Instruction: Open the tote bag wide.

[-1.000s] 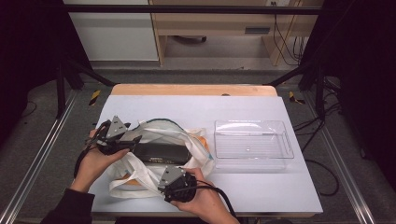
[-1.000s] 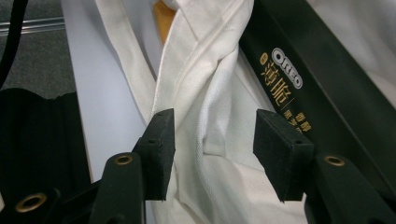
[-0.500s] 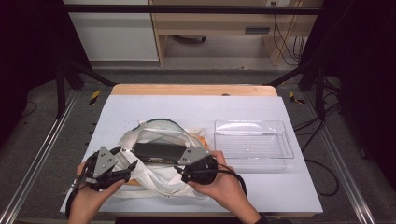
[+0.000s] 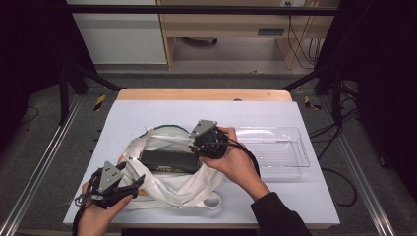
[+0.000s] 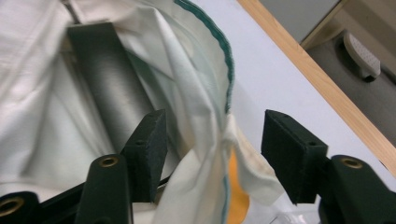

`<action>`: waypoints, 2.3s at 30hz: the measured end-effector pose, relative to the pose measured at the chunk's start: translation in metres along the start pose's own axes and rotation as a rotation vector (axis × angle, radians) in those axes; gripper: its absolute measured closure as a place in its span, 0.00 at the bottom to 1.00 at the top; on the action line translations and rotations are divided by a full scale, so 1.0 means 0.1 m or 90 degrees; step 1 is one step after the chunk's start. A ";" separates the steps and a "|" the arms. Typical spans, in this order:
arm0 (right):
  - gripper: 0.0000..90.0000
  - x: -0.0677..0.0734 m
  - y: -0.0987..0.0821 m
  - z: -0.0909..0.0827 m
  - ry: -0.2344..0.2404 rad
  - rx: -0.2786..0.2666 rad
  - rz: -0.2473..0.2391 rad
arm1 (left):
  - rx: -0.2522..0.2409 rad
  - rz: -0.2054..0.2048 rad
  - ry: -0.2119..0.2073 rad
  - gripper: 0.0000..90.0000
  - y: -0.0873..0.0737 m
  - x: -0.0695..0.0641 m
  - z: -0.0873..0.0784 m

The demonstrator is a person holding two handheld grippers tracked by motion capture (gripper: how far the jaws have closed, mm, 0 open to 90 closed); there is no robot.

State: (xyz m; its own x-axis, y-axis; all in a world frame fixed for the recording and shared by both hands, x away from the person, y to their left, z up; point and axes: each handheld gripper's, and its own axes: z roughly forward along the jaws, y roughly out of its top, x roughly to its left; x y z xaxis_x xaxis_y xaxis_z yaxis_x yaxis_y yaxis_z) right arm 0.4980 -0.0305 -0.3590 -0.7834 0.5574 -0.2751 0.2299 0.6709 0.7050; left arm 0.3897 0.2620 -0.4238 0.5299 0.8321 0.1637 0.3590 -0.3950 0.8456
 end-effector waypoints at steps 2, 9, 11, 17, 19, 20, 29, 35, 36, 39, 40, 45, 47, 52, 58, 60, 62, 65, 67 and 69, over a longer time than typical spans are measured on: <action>0.45 -0.07 0.02 0.08 0.000 0.010 0.010 | 0.000 0.015 -0.002 0.27 0.02 -0.04 -0.01; 0.50 -0.11 -0.03 0.33 0.024 0.071 0.022 | 0.041 0.001 -0.014 0.28 -0.05 -0.04 0.12; 0.57 -0.11 -0.05 0.37 0.022 0.085 0.018 | 0.053 0.004 -0.027 0.33 -0.08 -0.05 0.16; 0.86 -0.12 -0.10 0.40 0.015 0.121 -0.007 | 0.075 0.006 -0.083 0.60 -0.14 -0.02 0.25; 0.89 -0.12 -0.12 0.42 0.013 0.129 -0.012 | 0.084 -0.006 -0.103 0.70 -0.17 -0.01 0.27; 0.89 -0.13 -0.13 0.43 0.008 0.130 -0.014 | 0.087 -0.008 -0.107 0.73 -0.18 -0.01 0.28; 0.90 -0.28 -0.17 0.43 -0.018 0.129 0.008 | 0.118 -0.026 -0.148 0.87 -0.27 0.05 0.26; 0.90 -0.46 -0.14 0.43 -0.038 0.118 0.027 | 0.125 -0.008 -0.145 0.88 -0.28 -0.01 0.18; 0.90 -0.48 -0.16 0.47 -0.037 0.126 0.031 | 0.127 -0.012 -0.149 0.88 -0.29 -0.02 0.17; 0.89 -0.47 -0.22 0.58 -0.024 0.159 0.029 | 0.121 -0.002 -0.137 0.88 -0.29 -0.03 0.17; 0.88 -0.47 -0.23 0.59 -0.023 0.162 0.031 | 0.117 0.004 -0.133 0.87 -0.29 -0.04 0.17; 0.64 -0.46 -0.17 0.47 -0.036 0.119 0.046 | 0.088 0.010 -0.109 0.70 -0.23 -0.03 0.12; 0.56 -0.42 -0.13 0.36 -0.036 0.099 0.052 | 0.074 0.007 -0.089 0.61 -0.18 0.00 0.06; 0.51 -0.29 -0.10 0.00 -0.040 0.030 0.060 | 0.035 -0.003 -0.039 0.46 -0.04 0.14 -0.04; 0.58 -0.09 -0.23 -0.33 -0.037 0.011 0.075 | 0.009 0.008 -0.009 0.39 0.24 0.32 0.00; 0.60 -0.04 -0.29 -0.40 -0.037 0.012 0.081 | 0.017 0.020 -0.007 0.38 0.33 0.37 0.06; 0.64 -0.02 -0.36 -0.45 -0.043 0.016 0.090 | 0.027 0.039 0.006 0.39 0.39 0.42 0.13; 0.65 -0.04 -0.44 -0.45 -0.043 0.027 0.110 | 0.042 0.035 0.003 0.42 0.41 0.48 0.23; 0.65 -0.06 -0.48 -0.42 -0.039 0.032 0.122 | 0.043 0.026 0.001 0.44 0.39 0.51 0.29; 0.65 -0.08 -0.50 -0.39 -0.042 0.035 0.134 | 0.046 0.017 -0.004 0.47 0.37 0.53 0.34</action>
State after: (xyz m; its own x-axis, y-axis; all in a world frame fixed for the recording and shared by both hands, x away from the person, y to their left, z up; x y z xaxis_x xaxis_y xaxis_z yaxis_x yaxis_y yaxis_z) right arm 0.4704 -0.0871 -0.3667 -0.6761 0.7172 -0.1687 0.4171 0.5613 0.7148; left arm 0.4576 0.2784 -0.4014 0.5450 0.8184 0.1821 0.3986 -0.4440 0.8025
